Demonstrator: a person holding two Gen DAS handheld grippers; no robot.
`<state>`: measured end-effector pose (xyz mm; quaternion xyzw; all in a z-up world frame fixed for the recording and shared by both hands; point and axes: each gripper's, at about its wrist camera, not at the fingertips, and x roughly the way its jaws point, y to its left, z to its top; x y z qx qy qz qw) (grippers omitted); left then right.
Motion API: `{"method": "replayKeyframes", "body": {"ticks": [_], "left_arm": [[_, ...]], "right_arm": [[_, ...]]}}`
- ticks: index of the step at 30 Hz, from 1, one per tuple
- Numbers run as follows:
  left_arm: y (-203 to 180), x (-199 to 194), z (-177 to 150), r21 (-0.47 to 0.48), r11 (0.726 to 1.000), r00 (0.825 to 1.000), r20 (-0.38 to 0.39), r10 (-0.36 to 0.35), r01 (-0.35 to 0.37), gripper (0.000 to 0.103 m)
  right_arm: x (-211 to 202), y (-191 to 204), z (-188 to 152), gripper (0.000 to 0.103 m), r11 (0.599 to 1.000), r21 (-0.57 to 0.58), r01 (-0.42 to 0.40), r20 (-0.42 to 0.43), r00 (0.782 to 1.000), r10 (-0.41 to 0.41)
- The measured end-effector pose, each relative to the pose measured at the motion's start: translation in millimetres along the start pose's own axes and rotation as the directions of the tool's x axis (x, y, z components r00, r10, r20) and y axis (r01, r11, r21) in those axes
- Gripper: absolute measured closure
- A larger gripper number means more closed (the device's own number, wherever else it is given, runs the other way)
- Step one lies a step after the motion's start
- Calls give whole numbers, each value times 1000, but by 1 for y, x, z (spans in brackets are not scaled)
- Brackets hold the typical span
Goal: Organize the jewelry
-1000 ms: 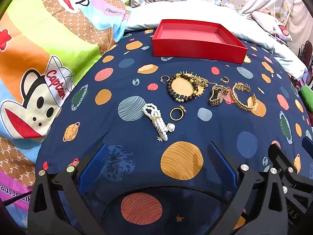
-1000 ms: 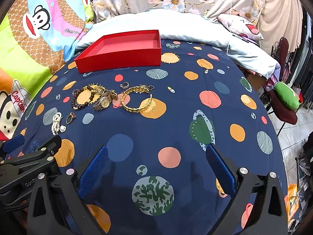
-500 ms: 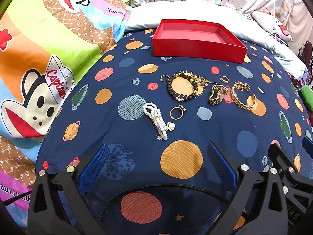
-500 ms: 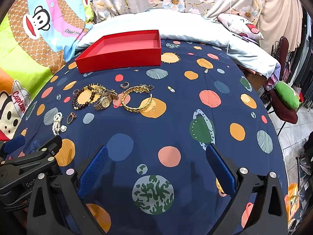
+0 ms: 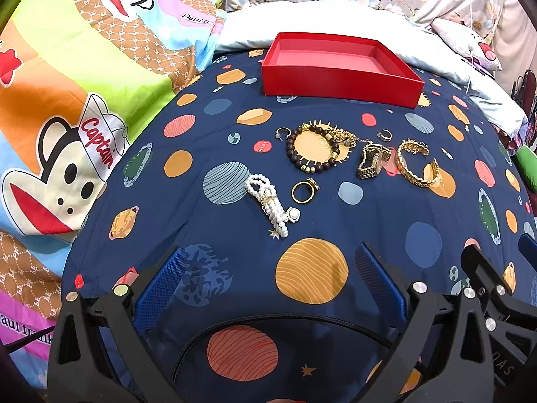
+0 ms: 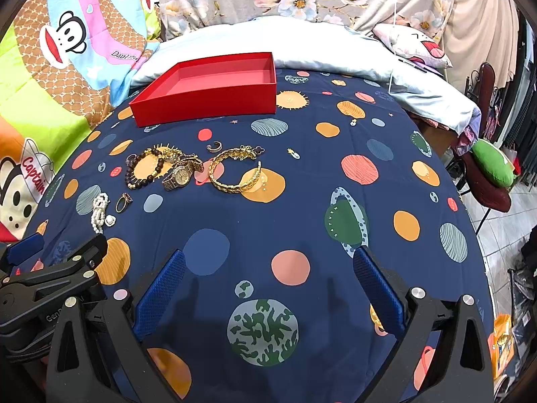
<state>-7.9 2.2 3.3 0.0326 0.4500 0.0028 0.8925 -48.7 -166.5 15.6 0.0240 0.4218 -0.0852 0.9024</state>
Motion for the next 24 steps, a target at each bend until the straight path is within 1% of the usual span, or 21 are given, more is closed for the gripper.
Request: {"method": "replayKeyframes", "body": {"ticks": [8, 11, 14, 16, 20, 24], "left_arm": [[0, 0, 0, 0, 1000, 1000, -1, -1, 1, 5], [1, 3, -2, -6, 1000, 1000, -3, -12, 12, 5], [9, 8, -3, -36, 999, 999, -8, -33, 33, 5], [19, 12, -2, -76, 996, 999, -16, -44, 43, 5], [38, 17, 4, -127, 992, 1000, -20, -24, 21, 5], [55, 21, 8, -144, 990, 1000, -20, 3, -6, 5]], "right_arm": [[1, 0, 0, 5, 1000, 2, -1, -1, 1000, 1], [3, 1, 0, 5, 1000, 1, -4, -9, 1000, 4], [8, 0, 3, 5, 1000, 11, -11, -21, 1000, 11], [12, -3, 6, 5, 1000, 19, -16, -20, 1000, 16], [22, -9, 15, 5, 1000, 19, -21, -16, 1000, 21], [35, -5, 27, 5, 999, 6, -47, -13, 999, 47]]}}
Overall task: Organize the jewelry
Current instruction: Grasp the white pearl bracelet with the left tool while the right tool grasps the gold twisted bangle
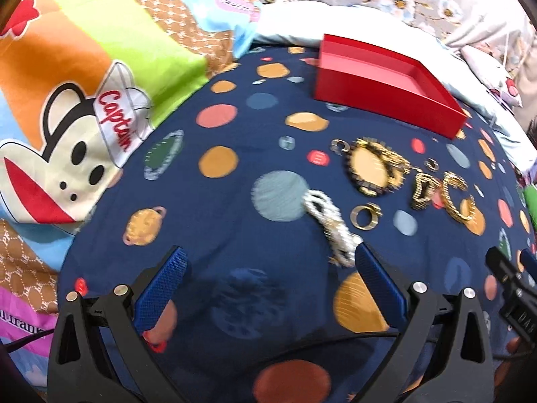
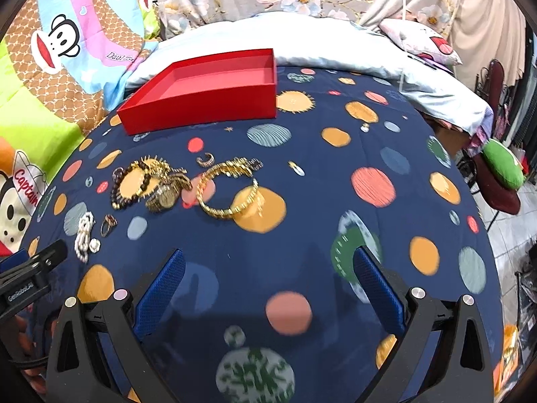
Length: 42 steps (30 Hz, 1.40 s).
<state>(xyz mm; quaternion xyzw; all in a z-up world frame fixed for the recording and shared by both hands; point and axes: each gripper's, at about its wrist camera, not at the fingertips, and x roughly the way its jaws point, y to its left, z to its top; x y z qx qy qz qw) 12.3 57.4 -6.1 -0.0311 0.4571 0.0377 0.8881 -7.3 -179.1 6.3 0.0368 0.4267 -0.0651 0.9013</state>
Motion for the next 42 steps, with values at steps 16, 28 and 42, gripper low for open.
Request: {"method": "replayKeyframes", "body": {"ticks": [16, 28, 42], "left_arm": [[-25, 33, 14, 13, 995, 992, -84, -97, 99, 25], [-21, 32, 22, 23, 988, 987, -69, -149, 150, 88], [-5, 15, 34, 18, 991, 991, -4, -130, 130, 90]], "right_arm": [[14, 1, 8, 5, 1000, 18, -14, -23, 1000, 14], [26, 1, 20, 8, 999, 20, -47, -29, 998, 47], [64, 16, 38, 25, 998, 27, -64, -58, 996, 65]]}}
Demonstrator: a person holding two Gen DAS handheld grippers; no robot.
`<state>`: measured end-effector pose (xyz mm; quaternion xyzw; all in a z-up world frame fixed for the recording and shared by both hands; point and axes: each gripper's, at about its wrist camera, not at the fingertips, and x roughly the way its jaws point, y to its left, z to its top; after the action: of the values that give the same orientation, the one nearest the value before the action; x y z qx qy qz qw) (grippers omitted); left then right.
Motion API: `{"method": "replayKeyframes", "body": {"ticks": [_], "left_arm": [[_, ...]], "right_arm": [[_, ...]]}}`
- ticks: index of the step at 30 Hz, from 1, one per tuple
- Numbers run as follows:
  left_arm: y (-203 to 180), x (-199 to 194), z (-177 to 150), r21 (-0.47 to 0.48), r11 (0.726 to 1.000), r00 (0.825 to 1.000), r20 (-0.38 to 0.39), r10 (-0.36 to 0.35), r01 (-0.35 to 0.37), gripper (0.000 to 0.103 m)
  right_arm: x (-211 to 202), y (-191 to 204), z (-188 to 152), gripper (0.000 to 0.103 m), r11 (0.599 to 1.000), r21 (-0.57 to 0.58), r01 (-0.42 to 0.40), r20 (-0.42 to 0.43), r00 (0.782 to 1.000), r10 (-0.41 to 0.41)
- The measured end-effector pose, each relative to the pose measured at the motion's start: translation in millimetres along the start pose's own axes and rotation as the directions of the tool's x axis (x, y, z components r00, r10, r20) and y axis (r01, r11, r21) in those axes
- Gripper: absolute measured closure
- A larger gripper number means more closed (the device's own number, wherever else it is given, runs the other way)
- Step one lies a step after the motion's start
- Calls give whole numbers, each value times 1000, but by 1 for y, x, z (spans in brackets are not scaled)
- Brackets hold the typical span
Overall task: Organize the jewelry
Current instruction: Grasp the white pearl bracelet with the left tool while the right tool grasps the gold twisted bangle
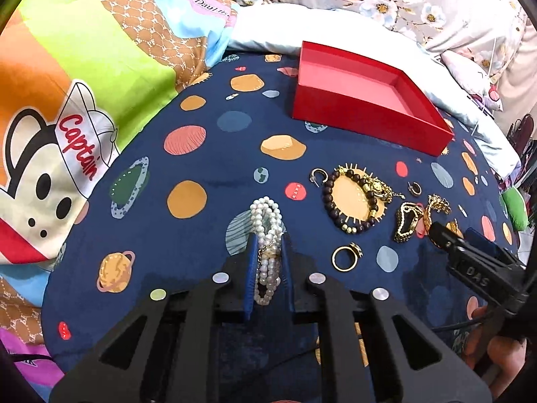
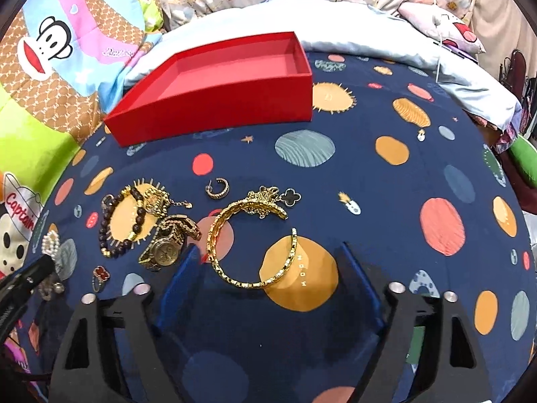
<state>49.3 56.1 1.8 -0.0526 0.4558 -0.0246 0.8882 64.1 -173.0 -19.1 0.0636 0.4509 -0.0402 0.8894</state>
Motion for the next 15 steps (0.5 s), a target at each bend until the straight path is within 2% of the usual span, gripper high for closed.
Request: {"method": "replayKeyframes", "body": {"ticks": [5, 15], "left_arm": [[0, 0, 1, -1, 1000, 1000, -2, -4, 4, 90], [-6, -1, 8, 10, 1000, 1000, 8, -21, 21, 90]], "right_arm": [[1, 3, 1, 49, 1000, -23, -14, 22, 1000, 15], [-15, -7, 2, 49, 997, 13, -78, 39, 996, 78]]}}
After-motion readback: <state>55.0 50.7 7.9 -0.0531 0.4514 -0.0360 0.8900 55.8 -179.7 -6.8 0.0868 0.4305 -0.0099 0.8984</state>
